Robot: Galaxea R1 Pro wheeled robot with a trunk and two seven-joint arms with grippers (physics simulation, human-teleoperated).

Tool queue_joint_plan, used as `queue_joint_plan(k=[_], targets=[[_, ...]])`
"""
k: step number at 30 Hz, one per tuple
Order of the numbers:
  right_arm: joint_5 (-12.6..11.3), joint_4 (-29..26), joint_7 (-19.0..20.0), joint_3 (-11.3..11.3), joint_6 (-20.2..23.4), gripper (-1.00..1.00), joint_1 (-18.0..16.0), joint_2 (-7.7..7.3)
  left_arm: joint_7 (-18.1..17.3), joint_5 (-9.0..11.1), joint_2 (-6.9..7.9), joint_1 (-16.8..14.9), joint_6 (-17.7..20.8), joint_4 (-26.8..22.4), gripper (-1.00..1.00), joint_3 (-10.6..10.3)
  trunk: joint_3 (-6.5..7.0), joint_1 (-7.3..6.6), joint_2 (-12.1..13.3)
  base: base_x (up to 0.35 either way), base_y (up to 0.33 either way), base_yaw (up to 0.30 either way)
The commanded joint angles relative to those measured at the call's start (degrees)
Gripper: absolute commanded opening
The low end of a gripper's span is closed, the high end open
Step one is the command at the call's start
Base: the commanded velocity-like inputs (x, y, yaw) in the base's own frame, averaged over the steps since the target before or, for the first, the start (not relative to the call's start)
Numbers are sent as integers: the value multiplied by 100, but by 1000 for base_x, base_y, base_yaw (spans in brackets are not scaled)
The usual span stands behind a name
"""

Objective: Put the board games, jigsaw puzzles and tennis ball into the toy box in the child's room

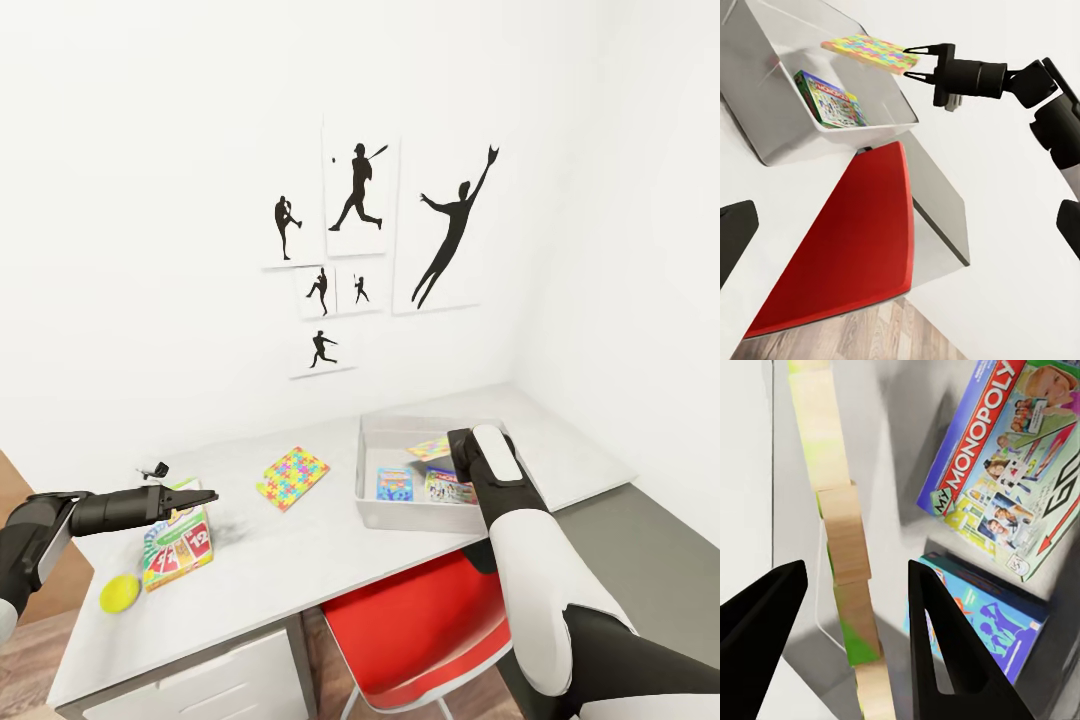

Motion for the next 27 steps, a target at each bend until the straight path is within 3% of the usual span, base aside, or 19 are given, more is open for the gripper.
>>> queue_joint_plan(k=[1,9,27], targets=[[9,-11,-23,-27,4,-100,-6,6,-20,2,2,-5,60,-1,100,-3,-13,4,-13,0,0,0],[8,104,-15,-26,-199,-100,-6,6,-20,2,2,-5,61,-1,100,-3,-13,4,-13,0,0,0],[2,121,-15,-26,-208,-100,-6,6,-20,2,11,-5,59,-1,100,-3,-13,4,-13,16,7,0]])
